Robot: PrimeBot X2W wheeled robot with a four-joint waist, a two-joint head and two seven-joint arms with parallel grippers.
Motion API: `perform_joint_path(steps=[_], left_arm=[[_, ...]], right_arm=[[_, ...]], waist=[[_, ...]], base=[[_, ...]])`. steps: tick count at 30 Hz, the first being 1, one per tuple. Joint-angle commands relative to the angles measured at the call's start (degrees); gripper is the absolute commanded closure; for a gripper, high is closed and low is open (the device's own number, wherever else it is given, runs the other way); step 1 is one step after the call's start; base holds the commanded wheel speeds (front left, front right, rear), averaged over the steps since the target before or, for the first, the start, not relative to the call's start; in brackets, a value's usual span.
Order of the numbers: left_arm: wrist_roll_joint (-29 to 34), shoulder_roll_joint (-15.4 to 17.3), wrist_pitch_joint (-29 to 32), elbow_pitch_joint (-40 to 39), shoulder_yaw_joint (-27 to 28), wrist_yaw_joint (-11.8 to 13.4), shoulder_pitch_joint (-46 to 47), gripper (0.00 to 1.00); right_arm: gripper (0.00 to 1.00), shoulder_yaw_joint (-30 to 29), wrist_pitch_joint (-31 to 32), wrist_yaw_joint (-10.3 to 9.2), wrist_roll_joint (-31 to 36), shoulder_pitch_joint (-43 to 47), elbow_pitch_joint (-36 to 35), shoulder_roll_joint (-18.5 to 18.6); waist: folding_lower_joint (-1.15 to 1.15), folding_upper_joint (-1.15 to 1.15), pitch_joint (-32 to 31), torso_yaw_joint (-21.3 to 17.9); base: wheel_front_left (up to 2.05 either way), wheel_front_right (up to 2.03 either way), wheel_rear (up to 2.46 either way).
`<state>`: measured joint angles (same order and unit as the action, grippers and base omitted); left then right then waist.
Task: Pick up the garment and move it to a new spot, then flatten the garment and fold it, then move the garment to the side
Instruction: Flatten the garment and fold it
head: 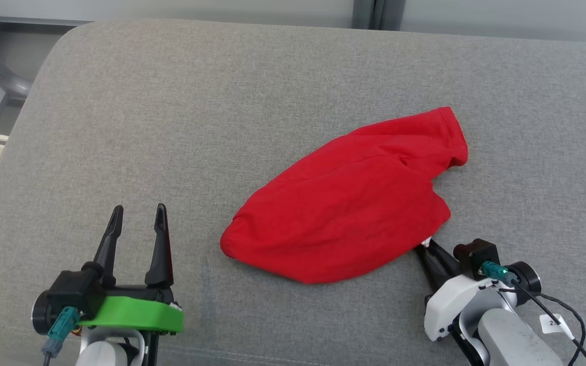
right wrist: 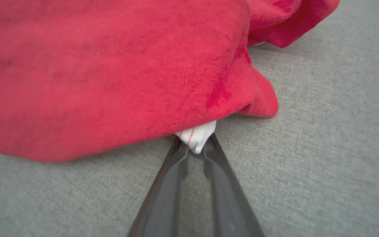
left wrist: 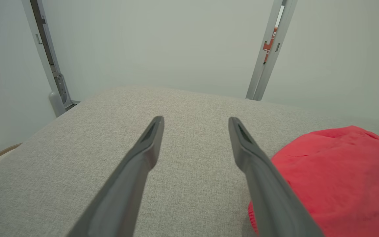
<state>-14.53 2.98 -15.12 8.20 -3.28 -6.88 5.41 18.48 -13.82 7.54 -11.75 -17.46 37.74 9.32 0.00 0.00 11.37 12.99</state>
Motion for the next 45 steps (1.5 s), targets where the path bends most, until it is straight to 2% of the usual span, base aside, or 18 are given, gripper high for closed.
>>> perform_joint_path(steps=[1, 9, 17, 23, 32, 33, 34, 45], left_arm=[[-0.11, -0.07, 0.02, 0.17, 0.26, -0.18, 0.77, 0.0], [-1.21, -0.07, 0.01, 0.29, 0.28, 0.28, -1.06, 0.0], [-1.94, -0.04, 0.01, 0.42, -0.23, 0.89, -1.06, 0.0], [-1.77, -0.03, 0.01, 0.54, -0.4, 0.82, -0.53, 0.0], [-2.03, -0.03, 0.01, 0.9, -0.83, 0.6, -0.06, 0.0], [-2.1, -0.03, 0.01, 0.93, -0.9, 0.6, -0.11, 0.0], [-2.12, -0.03, 0.01, 0.97, -0.98, 0.59, -0.2, 0.0], [-1.21, -0.04, 0.01, 1.78, -1.54, 0.45, -1.35, 0.0]], right_arm=[[1.0, 0.5, -0.28, -0.12, -0.68, -0.25, 1.14, -0.1], [1.0, 0.56, -1.24, -0.12, -2.42, 3.04, -1.12, 0.9], [1.0, -2.82, -1.21, -0.12, -1.0, 11.75, -12.6, 2.77], [1.0, -8.28, 2.25, -0.12, -0.31, 18.93, -22.1, 3.93], [1.0, -14.7, 6.59, -0.12, -0.16, 26.36, -29.22, 3.54], [0.9, -15.29, 6.5, -0.12, 0.15, 26.63, -29.74, 3.42], [0.0, -15.62, 6.44, -0.12, 0.42, 26.66, -30.14, 3.31], [0.0, -18.01, 3.73, -0.12, 2.3, 24.52, -36.04, 2.33]], waist=[[0.0, 0.0, -0.14, -0.24], [0.0, 0.0, -1.28, -3.16], [0.0, 0.0, -1.24, -6.92], [0.0, 0.0, -0.94, -8.18], [0.0, 0.0, -0.82, -8.3], [0.0, 0.0, -0.92, -8.26], [0.0, 0.0, -0.98, -8.21], [0.0, 0.0, -2.87, -7.31]], base=[[0.0, 0.0, 0.0], [0.0, 0.0, 0.0], [0.0, 0.0, 0.0], [0.0, 0.0, 0.0], [0.0, 0.0, 0.0], [0.0, 0.0, 0.0], [0.0, 0.0, 0.0], [0.0, 0.0, 0.0]])
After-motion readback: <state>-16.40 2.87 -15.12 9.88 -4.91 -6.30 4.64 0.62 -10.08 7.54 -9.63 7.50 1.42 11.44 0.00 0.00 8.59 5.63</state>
